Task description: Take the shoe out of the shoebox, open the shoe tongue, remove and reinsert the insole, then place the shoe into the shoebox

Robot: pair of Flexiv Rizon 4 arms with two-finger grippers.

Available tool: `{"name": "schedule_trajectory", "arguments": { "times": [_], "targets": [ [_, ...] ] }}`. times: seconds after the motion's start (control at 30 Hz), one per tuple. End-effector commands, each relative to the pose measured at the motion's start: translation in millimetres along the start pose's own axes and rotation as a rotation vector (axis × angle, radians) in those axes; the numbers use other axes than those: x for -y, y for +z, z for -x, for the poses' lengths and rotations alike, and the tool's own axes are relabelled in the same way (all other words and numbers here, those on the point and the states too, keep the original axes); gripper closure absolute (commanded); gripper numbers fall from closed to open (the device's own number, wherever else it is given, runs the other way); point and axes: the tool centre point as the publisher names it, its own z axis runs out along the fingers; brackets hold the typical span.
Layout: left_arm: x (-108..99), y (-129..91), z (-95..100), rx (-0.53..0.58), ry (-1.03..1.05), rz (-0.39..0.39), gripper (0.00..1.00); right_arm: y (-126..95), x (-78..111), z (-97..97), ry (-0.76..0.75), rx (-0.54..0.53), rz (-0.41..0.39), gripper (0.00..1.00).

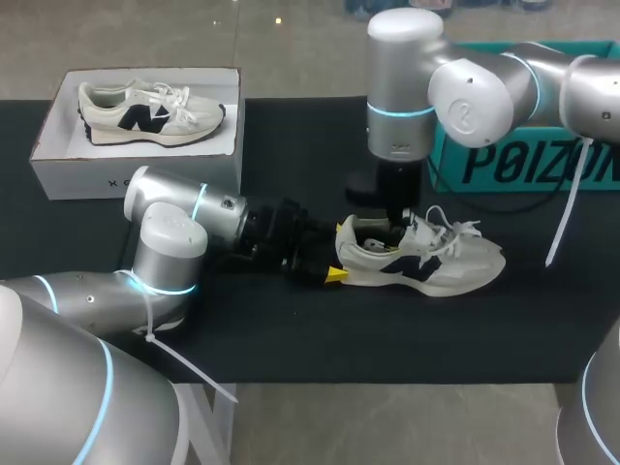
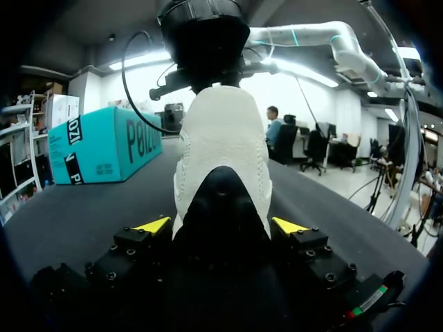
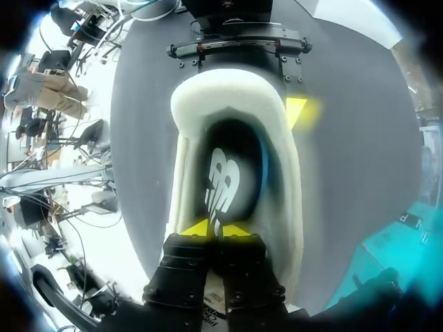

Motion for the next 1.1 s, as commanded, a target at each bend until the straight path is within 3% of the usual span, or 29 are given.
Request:
{"name": "schedule_trajectory", "arguments": {
  "times": [0.03, 0.33, 0.67, 1.1],
  "targets": [
    [-4.4, 1.5, 3.4, 0.0, 0.0, 0.0, 1.0, -9.3, 7.7, -5.7, 0.004, 0.02, 0.011, 1.0],
    [-4.4, 1.5, 3.4, 0.0, 0.0, 0.0, 1.0, -11.3, 19.4, 1.1, 0.066, 0.052, 0.017, 1.0],
    [-4.4, 1.5, 3.4, 0.0, 0.0, 0.0, 1.0, -24.3, 22.8, 5.4, 0.139, 0.139, 0.103, 1.0],
    [-4.4, 1.5, 3.4, 0.0, 0.0, 0.0, 1.0, -53.2, 2.6, 12.8, 0.121, 0.199, 0.177, 1.0]
  ]
}}
